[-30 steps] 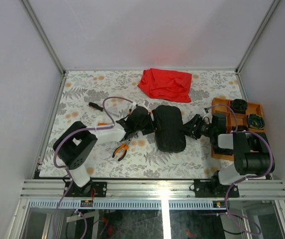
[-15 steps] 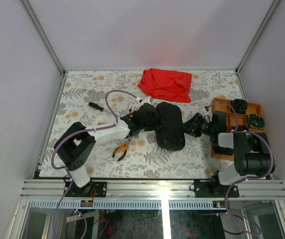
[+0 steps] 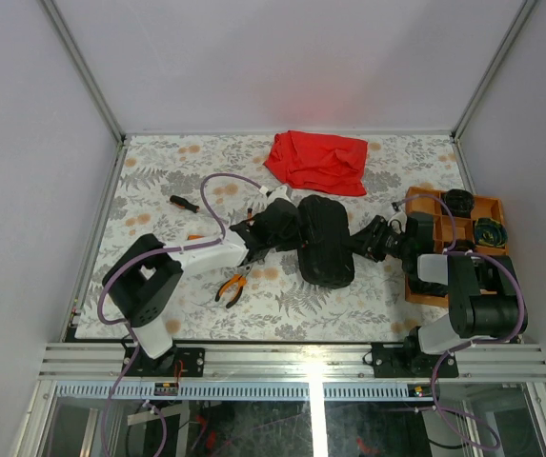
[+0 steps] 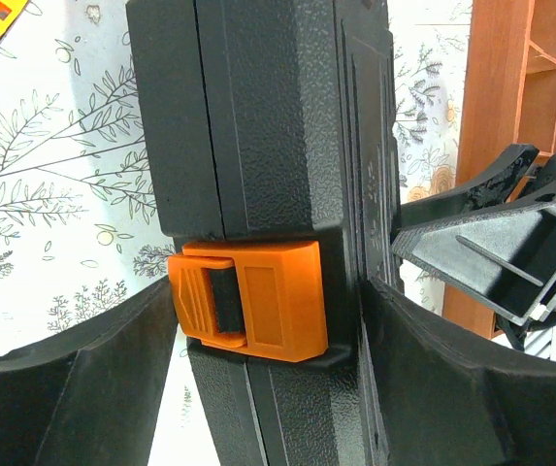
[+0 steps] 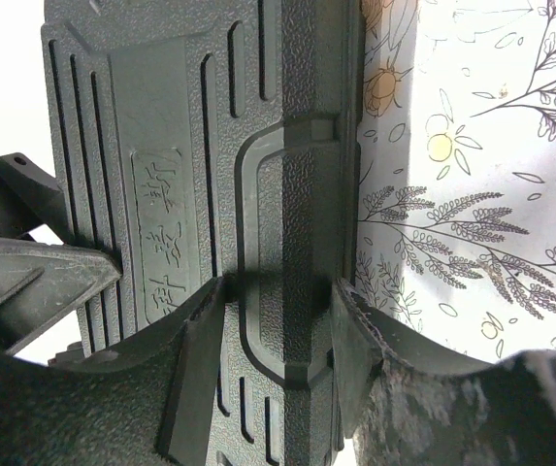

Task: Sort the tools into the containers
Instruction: Open the storage box at the center of the board.

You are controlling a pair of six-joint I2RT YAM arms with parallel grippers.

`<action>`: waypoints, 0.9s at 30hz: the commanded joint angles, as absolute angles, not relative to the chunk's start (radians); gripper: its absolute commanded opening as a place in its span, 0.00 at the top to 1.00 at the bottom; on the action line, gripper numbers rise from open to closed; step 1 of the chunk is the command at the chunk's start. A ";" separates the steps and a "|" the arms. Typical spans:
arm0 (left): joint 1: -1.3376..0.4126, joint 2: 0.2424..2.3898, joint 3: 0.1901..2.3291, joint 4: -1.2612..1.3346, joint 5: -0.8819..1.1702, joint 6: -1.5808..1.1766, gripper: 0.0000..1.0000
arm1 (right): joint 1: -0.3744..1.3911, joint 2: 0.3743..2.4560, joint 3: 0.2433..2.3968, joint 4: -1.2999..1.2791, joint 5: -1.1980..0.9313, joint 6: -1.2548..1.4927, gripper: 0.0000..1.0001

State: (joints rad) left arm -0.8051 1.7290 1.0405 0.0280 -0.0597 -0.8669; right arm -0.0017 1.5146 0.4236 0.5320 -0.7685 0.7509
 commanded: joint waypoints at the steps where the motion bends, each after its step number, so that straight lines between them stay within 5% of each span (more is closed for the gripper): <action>1: -0.800 1.715 0.977 -0.007 -0.065 -0.821 0.40 | 0.000 1.521 0.389 0.391 -0.602 0.672 0.55; 7: -0.784 1.696 0.920 0.068 -0.019 -0.837 0.45 | 0.000 1.478 0.375 0.488 -0.664 0.701 0.37; 15: -0.772 1.695 0.879 0.144 0.045 -0.844 0.46 | 0.000 1.533 0.366 0.673 -0.767 0.761 0.25; 21: -0.772 1.704 0.882 0.161 0.063 -0.842 0.46 | 0.001 1.636 0.367 0.863 -0.837 0.842 0.24; 27: -0.770 1.708 0.879 0.169 0.073 -0.844 0.46 | 0.001 1.728 0.362 1.028 -0.865 0.939 0.39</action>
